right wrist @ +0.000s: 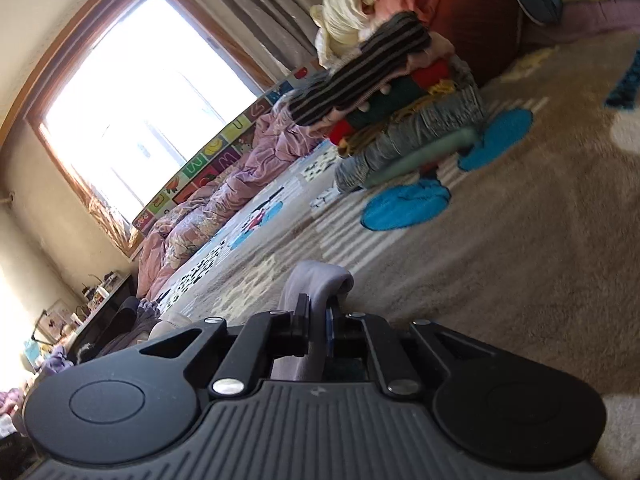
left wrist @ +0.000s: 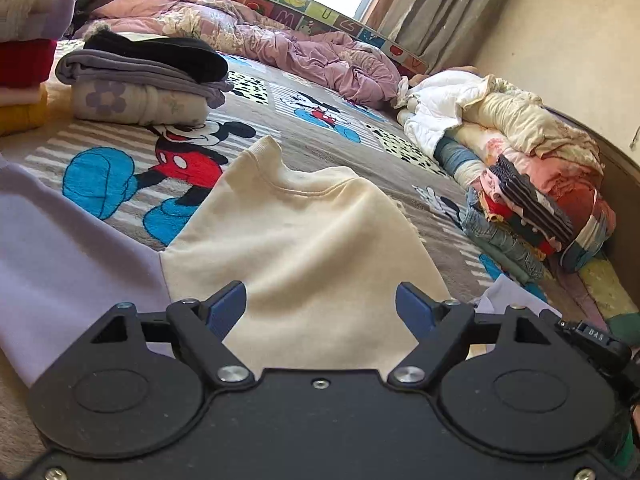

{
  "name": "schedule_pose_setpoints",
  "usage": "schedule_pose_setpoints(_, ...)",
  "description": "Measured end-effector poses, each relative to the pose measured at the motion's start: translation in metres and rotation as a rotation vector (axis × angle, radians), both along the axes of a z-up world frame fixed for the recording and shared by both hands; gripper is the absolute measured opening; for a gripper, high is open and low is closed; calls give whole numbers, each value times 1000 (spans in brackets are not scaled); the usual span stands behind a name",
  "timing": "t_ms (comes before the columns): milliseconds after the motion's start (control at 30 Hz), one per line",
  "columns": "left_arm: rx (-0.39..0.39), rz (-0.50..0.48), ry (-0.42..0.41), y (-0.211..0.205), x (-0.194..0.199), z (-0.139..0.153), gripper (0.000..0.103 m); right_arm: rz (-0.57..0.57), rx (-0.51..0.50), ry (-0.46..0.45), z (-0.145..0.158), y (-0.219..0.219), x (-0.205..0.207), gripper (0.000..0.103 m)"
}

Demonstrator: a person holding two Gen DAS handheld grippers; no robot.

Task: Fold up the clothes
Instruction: 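Move the right gripper to the other lavender sleeve cuff, then grasp the lavender cuff with the right gripper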

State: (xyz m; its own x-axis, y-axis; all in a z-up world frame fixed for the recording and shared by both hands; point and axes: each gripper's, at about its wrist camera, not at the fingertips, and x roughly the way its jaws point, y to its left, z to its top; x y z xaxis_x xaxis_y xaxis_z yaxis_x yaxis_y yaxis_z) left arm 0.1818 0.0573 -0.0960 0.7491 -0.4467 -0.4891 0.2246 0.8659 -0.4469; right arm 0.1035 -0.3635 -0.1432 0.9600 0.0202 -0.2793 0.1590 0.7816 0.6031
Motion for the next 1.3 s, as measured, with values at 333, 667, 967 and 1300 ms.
schedule_pose_setpoints(333, -119, -25, -8, -2, 15, -3, 82, 249, -614, -96, 35, 104, -4, 9)
schedule_pose_setpoints(667, -128, -18, -6, 8, 20, -6, 82, 507, -922, -132, 30, 190, -20, 9)
schedule_pose_setpoints(967, -135, -16, -10, 13, 22, -5, 82, 683, -974, -77, 17, 226, -27, 10)
schedule_pose_setpoints(1300, -120, -33, 1, 9, 23, -7, 82, 599, -725, -124, 41, 194, -37, 33)
